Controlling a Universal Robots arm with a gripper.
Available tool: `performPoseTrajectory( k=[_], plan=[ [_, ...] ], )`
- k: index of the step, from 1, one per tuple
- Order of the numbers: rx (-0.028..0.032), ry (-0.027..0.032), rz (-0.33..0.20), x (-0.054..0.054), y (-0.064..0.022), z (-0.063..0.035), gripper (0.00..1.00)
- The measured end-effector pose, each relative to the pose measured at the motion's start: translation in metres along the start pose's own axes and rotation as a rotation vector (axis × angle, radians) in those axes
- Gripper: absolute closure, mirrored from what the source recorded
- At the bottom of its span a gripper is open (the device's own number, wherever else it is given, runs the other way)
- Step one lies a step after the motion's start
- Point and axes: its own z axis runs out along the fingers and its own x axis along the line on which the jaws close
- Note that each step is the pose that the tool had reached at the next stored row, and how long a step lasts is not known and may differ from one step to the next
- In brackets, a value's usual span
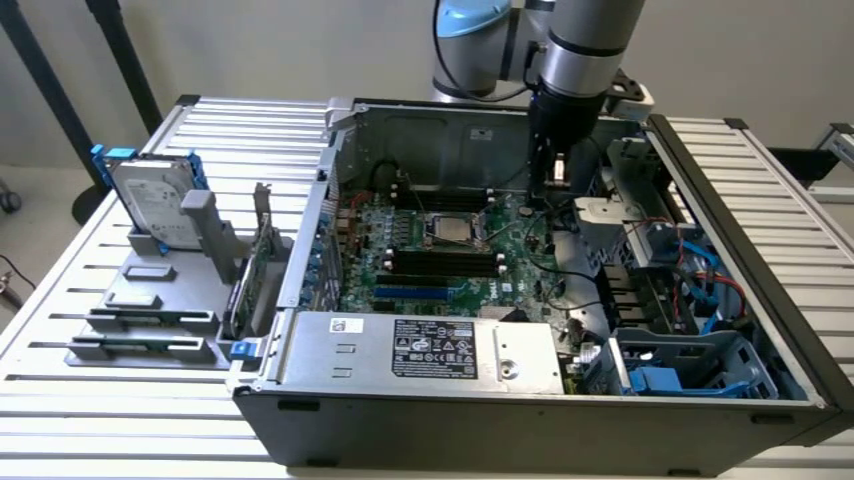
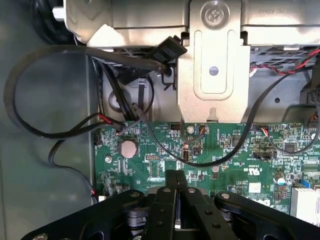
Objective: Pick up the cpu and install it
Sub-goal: 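Close the cpu cover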
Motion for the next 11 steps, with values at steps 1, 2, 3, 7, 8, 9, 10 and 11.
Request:
performPoseTrajectory(
  k=[1,2,3,7,8,9,10,11],
  plan=[
    [0.0,0.0001,0.0,0.0,0.0,0.0017,0.89],
    [0.0,0.0,-0.001,0.0,0.0,0.0037,0.89],
    [0.0001,0.0,-0.001,0.0,0.0,0.0054,0.89],
    [0.0006,0.0019,-0.001,-0.001,-0.0016,0.0103,0.89],
    [0.0016,0.0025,-0.001,-0.001,-0.0022,0.0108,0.89],
    [0.0032,0.003,-0.001,-0.001,-0.0028,0.0113,0.89],
    [0.0063,0.0034,-0.001,-0.001,-0.0032,0.0117,0.89],
    [0.0115,0.0035,-0.001,-0.001,-0.0034,0.0118,0.89]
  ],
)
